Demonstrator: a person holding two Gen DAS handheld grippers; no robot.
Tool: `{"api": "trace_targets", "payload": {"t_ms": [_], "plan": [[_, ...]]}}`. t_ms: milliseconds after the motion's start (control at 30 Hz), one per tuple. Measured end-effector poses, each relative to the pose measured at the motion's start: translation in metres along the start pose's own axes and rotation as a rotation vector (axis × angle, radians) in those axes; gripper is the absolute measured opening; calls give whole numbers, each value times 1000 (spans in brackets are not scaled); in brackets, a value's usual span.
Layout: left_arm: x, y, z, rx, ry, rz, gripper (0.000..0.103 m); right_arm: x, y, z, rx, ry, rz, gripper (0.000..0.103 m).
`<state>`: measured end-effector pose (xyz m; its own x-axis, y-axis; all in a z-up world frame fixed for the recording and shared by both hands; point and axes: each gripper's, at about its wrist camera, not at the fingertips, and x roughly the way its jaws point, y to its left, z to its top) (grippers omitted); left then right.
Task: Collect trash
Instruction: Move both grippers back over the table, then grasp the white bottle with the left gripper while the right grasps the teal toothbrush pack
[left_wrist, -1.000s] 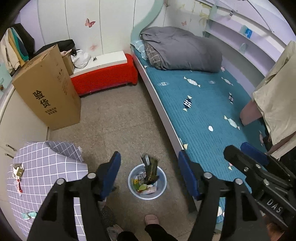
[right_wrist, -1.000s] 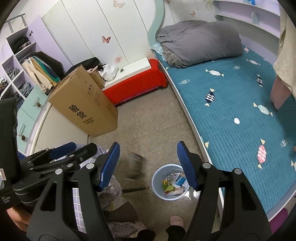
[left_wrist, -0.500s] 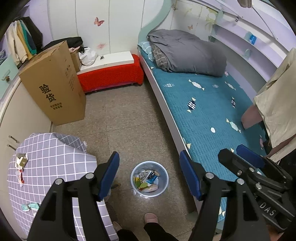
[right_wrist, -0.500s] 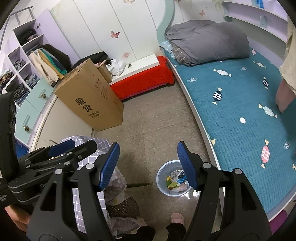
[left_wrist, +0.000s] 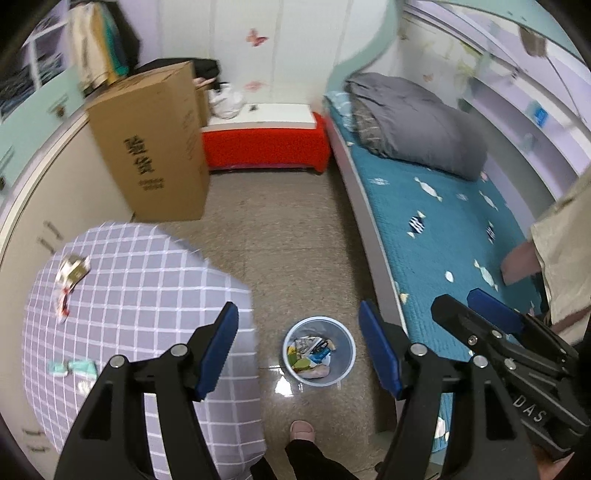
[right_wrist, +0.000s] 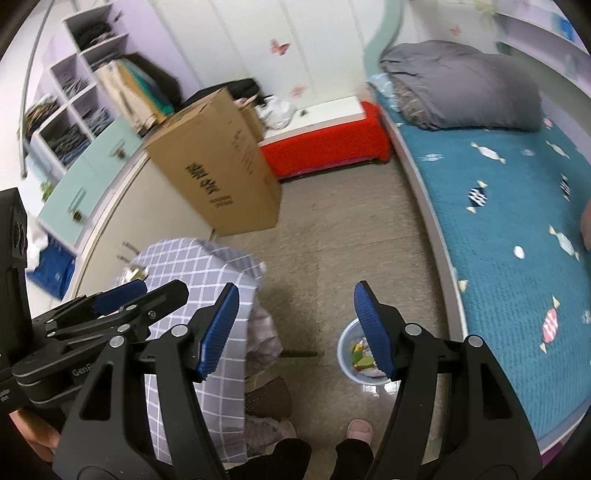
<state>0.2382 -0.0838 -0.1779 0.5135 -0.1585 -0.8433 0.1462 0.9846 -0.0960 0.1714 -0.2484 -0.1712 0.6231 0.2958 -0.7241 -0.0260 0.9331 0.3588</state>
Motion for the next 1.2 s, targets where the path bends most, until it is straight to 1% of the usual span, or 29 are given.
{"api": "trace_targets", "payload": {"t_ms": [200,433,533,600,733,800,967,1200], "plan": [[-8,61,-22,-120,14,47,67,27,53,-8,-92,69,59,64],[-17,152,-49,-266,38,108,67,66,128,-30,-197,158,127,64],[-16,191,-62,-319,61,131,67,88,165,-45,-234,203,151,64],[-14,220,-72,-358,83,142,66,99,182,-52,-247,227,161,64],[-3,266,-94,-413,136,150,66,125,214,-71,-269,276,167,64],[5,286,-104,-429,162,151,66,138,228,-83,-269,300,166,64],[26,319,-122,-423,217,142,66,164,242,-103,-241,342,150,64],[62,332,-129,-366,284,122,66,186,241,-119,-183,368,106,64]]}}
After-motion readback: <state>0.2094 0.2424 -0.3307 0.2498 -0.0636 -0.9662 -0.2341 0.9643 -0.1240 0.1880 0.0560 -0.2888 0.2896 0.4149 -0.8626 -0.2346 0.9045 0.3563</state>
